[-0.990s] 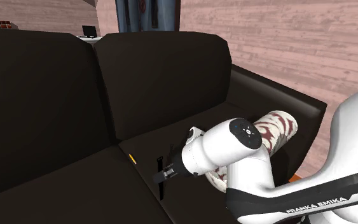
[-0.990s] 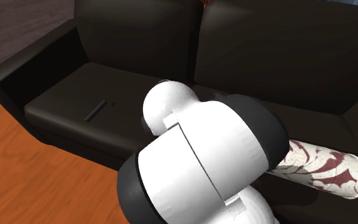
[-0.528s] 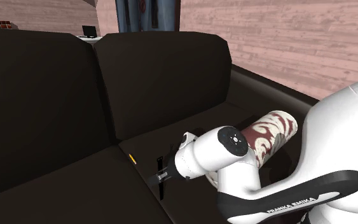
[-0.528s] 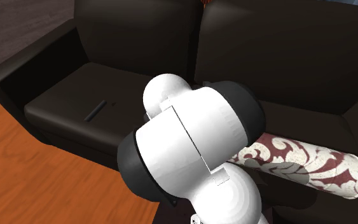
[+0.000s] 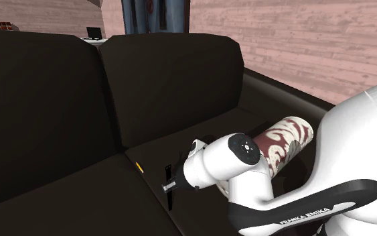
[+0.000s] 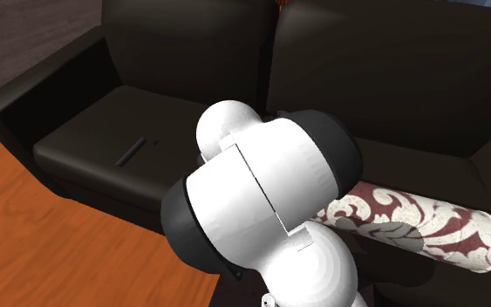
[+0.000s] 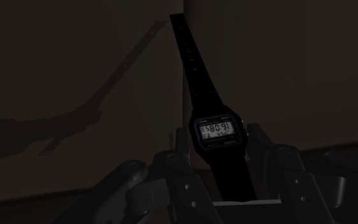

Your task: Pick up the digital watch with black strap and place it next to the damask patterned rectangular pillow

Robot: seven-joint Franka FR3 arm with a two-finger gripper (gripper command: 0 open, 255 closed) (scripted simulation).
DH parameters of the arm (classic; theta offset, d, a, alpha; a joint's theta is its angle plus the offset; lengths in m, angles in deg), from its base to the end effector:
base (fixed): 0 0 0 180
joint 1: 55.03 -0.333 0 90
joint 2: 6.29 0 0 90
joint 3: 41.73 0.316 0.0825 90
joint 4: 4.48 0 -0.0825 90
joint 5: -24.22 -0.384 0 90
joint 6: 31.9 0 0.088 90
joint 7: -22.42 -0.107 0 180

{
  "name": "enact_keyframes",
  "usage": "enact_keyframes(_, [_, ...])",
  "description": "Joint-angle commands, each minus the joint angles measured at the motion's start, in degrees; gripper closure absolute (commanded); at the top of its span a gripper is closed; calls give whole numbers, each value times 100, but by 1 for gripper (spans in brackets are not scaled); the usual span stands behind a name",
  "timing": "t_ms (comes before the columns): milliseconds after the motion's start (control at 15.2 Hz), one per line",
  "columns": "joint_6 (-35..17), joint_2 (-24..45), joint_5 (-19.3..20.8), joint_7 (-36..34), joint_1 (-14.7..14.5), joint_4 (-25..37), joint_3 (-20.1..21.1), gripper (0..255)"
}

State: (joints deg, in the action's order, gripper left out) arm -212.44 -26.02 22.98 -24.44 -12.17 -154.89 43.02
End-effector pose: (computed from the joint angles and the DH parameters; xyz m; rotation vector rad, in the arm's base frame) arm 0.3583 0.3108 0.3242 -2.8444 0.0212 -0.9249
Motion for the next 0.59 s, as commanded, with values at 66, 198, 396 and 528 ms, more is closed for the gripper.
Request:
enact_keyframes(66, [0, 0, 0, 0, -1, -1, 1, 255])
enact_keyframes(198, [0, 0, 0, -1, 0, -1, 3, 255])
enact_keyframes(396, [0, 0, 0, -1, 2, 0, 4, 255])
enact_keyframes(528, [85, 1, -23, 42, -219, 10, -223, 255])
